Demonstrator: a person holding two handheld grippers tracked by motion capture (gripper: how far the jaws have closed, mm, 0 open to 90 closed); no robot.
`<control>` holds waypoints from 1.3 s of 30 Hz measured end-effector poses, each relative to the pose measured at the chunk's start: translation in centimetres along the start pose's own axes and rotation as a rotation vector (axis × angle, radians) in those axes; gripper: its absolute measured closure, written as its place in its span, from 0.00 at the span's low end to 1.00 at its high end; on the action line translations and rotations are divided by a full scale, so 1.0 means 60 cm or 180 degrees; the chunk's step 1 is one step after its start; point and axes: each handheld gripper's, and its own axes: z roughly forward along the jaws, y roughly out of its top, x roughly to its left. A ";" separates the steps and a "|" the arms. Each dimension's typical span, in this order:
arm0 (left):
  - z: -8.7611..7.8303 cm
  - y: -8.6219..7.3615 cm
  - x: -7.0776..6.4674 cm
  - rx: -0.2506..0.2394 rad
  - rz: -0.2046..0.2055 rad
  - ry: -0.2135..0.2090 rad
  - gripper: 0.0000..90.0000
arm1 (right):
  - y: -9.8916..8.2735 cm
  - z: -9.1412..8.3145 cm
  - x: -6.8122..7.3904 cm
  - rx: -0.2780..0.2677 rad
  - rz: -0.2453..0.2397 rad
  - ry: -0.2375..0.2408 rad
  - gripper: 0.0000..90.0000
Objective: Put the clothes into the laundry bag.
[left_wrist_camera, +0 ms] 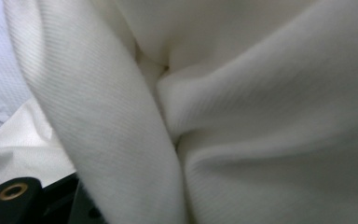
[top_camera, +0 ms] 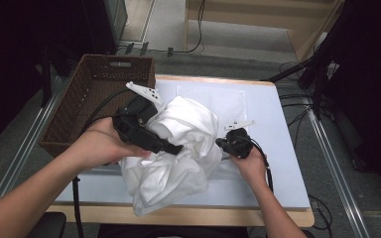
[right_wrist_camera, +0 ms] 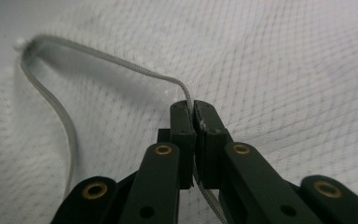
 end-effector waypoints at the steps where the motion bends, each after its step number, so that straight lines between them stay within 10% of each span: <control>1: 0.007 -0.004 0.000 -0.0003 0.0003 0.0040 0.54 | 0.003 -0.005 0.000 -0.0049 0.0017 0.0002 0.99; 19: 0.193 -0.038 0.038 0.0146 -0.0156 0.0332 0.53 | 0.020 -0.050 -0.002 -0.0342 0.0205 0.0092 1.00; 27: 0.230 -0.054 0.071 0.0168 -0.0385 0.0322 0.52 | 0.030 -0.069 0.002 -0.0506 0.0095 0.0033 1.00; 39: 0.292 -0.071 0.079 0.0405 -0.0392 0.0372 0.52 | 0.043 -0.092 0.005 -0.0654 0.0163 0.0134 1.00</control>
